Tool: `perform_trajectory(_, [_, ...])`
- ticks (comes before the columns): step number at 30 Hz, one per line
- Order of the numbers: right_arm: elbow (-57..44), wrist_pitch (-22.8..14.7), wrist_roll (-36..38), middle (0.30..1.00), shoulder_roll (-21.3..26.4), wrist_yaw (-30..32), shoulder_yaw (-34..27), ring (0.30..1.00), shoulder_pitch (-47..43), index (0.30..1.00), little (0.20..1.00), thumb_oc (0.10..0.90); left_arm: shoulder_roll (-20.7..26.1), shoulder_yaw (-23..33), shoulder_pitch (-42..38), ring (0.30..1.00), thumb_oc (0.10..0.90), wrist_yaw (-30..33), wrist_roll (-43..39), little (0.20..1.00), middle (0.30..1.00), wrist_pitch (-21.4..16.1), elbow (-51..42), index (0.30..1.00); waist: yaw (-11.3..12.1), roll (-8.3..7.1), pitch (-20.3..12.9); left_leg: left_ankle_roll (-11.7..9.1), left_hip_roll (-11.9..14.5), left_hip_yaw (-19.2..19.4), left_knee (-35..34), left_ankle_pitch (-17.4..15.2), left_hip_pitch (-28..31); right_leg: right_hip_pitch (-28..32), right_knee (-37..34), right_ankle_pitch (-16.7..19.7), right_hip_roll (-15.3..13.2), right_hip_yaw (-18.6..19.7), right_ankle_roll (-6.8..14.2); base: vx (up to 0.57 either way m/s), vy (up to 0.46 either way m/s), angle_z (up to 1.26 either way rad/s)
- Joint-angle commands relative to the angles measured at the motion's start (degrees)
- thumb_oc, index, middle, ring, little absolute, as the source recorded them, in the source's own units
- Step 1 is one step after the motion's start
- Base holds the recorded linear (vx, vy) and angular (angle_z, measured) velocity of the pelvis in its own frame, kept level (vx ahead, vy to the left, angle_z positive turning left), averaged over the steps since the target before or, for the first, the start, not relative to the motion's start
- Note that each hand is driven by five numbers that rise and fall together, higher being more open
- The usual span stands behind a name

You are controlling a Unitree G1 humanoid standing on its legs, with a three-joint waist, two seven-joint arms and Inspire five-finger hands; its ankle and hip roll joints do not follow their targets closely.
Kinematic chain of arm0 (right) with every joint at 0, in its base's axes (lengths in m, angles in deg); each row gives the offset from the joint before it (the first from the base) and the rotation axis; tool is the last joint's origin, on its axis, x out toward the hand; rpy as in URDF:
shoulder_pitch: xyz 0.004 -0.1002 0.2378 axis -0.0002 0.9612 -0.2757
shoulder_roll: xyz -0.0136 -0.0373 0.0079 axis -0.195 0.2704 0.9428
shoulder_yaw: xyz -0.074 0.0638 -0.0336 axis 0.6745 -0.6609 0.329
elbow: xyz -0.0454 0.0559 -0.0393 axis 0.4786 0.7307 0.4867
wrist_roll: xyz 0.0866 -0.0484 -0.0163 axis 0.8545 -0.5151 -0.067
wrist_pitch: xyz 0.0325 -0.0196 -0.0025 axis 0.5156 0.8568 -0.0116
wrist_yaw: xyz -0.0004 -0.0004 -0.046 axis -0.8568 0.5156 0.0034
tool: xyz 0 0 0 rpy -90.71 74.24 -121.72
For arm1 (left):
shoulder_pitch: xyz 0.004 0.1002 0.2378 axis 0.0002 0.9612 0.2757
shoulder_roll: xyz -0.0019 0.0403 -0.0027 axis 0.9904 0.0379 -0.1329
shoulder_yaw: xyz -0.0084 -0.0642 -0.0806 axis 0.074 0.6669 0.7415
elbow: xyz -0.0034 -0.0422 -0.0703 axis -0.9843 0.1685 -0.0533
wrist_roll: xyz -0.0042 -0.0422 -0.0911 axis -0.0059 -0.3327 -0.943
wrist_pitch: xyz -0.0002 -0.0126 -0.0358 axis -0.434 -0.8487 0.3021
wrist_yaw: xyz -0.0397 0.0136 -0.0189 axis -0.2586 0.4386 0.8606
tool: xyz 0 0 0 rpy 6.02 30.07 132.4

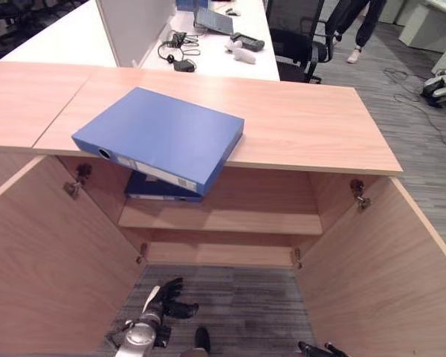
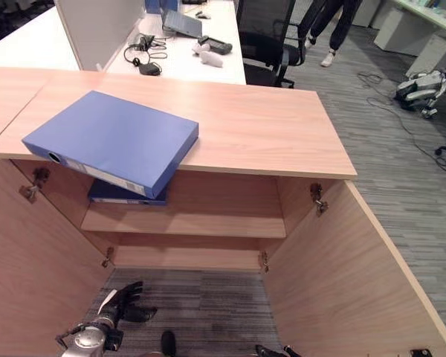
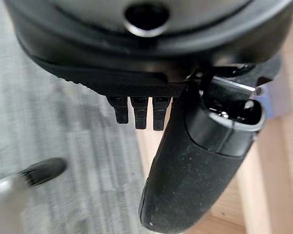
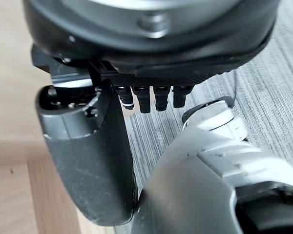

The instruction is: Put the empty folder in the office cabinet

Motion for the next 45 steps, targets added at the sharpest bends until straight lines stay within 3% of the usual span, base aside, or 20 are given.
perform_trajectory(1, [1.96, 0.80, -1.05, 0.900, 4.92, 0.95, 0.60, 0.900, 2.64, 0.900, 0.900, 0.800, 1.04, 1.26, 0.21, 0.900, 0.800, -0.50, 1.93, 0.900, 0.900, -3.51, -5.60, 0.900, -0.11, 1.79, -0.99, -6.57, 6.30, -1.63, 2.19, -4.85, 1.20, -3.34, 0.99, 7.25, -0.96, 1.37, 2.34, -0.01, 0.140, -0.06])
perform_trajectory(5, [3.44, 1.64, -1.99, 0.900, 4.70, 0.81, -0.19, 0.900, 3.88, 0.900, 0.900, 0.800, 1.20, 1.60, 1.37, 0.900, 0.800, -1.25, 2.49, 0.900, 0.900, -3.27, -6.11, 0.900, 0.18, 1.45, -0.68, -5.17, 4.08, 0.17, 1.18, -6.33, 3.33, -4.43, 1.80, 10.33, -3.32, -1.71, 2.34, -0.02, 0.224, -0.13])
perform_trajectory(6, [2.93, 1.74, -2.29, 0.900, 4.66, 1.13, -0.15, 0.900, 3.34, 0.900, 0.900, 0.800, 1.24, 1.83, 2.31, 0.900, 0.800, -1.56, 2.41, 0.900, 0.900, -2.94, -6.83, 0.900, 0.83, 1.81, -0.32, -4.39, 3.16, 1.84, 0.96, -7.07, 4.44, -5.51, 3.82, 11.37, -5.55, -8.03, 2.34, -0.09, 0.361, -0.31])
perform_trajectory(8, [2.02, 1.38, -1.92, 0.900, 4.21, 1.34, 0.18, 0.900, 2.72, 0.900, 0.900, 0.800, 0.93, 2.37, 3.13, 0.900, 0.800, -1.91, 2.38, 0.900, 0.900, -2.61, -6.54, 0.900, 1.03, 2.35, -0.46, -3.62, 2.29, 2.91, 0.57, -7.36, 4.83, -5.87, 5.57, 8.25, -4.61, -12.51, 2.34, -0.06, 0.317, -0.36])
perform_trajectory(11, [0.83, 0.67, -0.73, 0.900, 3.67, 1.48, 1.75, 0.900, 1.37, 0.900, 0.900, 0.800, 0.40, 2.48, 3.26, 0.900, 0.800, -1.83, 2.92, 0.900, 0.900, -2.28, -5.26, 0.900, 0.44, 2.77, -0.45, -2.65, 0.53, 2.43, 0.06, -7.27, 5.26, -7.98, 4.07, -2.29, 4.10, -10.42, 0.94, 0.03, 0.204, -0.21])
perform_trajectory(12, [0.84, 0.66, -0.71, 0.900, 3.67, 1.50, 1.76, 0.900, 1.35, 0.900, 0.900, 0.800, 0.38, 2.48, 3.24, 0.900, 0.800, -1.82, 2.93, 0.900, 0.900, -2.27, -5.23, 0.900, 0.46, 2.78, -0.30, -2.73, 0.59, 2.44, 0.12, -7.52, 5.49, -7.85, 4.34, -2.66, 4.13, -10.41, 0.89, -0.01, 0.065, -0.03])
perform_trajectory(13, [-0.88, 0.20, -0.83, 0.900, 3.51, 1.90, 2.96, 0.900, 0.35, 0.900, 0.900, 0.800, 0.16, 2.74, 3.11, 0.900, 0.800, -1.64, 2.43, 0.900, 0.900, -2.35, -4.51, 0.900, 2.31, 2.14, 0.05, -2.84, -0.16, 3.30, 0.12, -7.69, 5.65, -6.42, 0.40, -3.09, 2.28, -16.05, -0.07, -0.02, -0.003, 0.05])
perform_trajectory(14, [-2.01, -0.13, -0.90, 0.900, 3.42, 1.97, 3.65, 0.900, -0.17, 0.900, 0.900, 0.800, -0.26, 2.59, 2.98, 0.900, 0.800, -1.67, 2.16, 0.900, 0.900, -2.53, -4.00, 0.900, 2.34, 1.96, -0.23, -3.04, -0.37, 3.12, 0.02, -7.73, 5.43, -5.13, -1.87, -3.70, 1.99, -17.37, -0.36, -0.01, 0.006, 0.13])
perform_trajectory(16, [-3.16, -0.46, -0.44, 0.900, 3.37, 1.68, 4.29, 0.900, -0.55, 0.900, 0.900, 0.800, -0.47, 2.32, 2.85, 0.900, 0.800, -1.52, 2.31, 0.900, 0.900, -2.64, -3.63, 0.900, 1.65, 2.02, -0.42, -3.14, -0.40, 2.73, -0.04, -7.72, 5.44, -5.49, -2.26, -3.87, 3.27, -14.99, -0.48, 0.03, -0.005, 0.11])
perform_trajectory(17, [-5.14, -0.84, -0.35, 0.900, 3.58, 1.54, 5.15, 0.900, -0.76, 0.900, 0.900, 0.800, -0.68, 2.50, 2.85, 0.900, 0.800, -1.33, 1.89, 0.900, 0.900, -2.98, -3.50, 0.900, 1.71, 2.00, -0.32, -3.19, -0.50, 2.00, 0.13, -7.54, 5.34, -5.25, -4.56, -4.23, 4.35, -10.86, -0.41, 0.03, -0.034, 0.24])
perform_trajectory(24, [-10.32, -1.76, -1.29, 0.900, 4.60, 1.24, 8.05, 0.900, -2.69, 0.900, 0.900, 0.800, -1.73, 1.61, 3.61, 0.900, 0.800, -1.24, 2.47, 0.900, 0.900, -3.40, -2.61, 0.900, 3.56, 1.69, -2.44, -3.78, -0.08, 1.60, -0.26, -7.58, 5.03, -1.03, -11.07, -1.92, 1.68, -13.31, -0.04, 0.04, -0.067, 0.10])
perform_trajectory(45, [-25.93, -4.36, -1.46, 0.900, 5.74, 1.46, 11.56, 0.900, -2.91, 0.900, 0.900, 0.800, -0.34, 2.15, 5.48, 0.900, 0.800, -0.27, 3.65, 0.900, 0.900, -4.16, -13.87, 0.900, 7.21, 1.20, -4.78, -5.41, 1.46, -3.98, -0.53, -6.93, 5.56, 4.22, -14.70, -5.08, 3.77, -16.47, -1.63, 0.01, -0.034, 0.13])
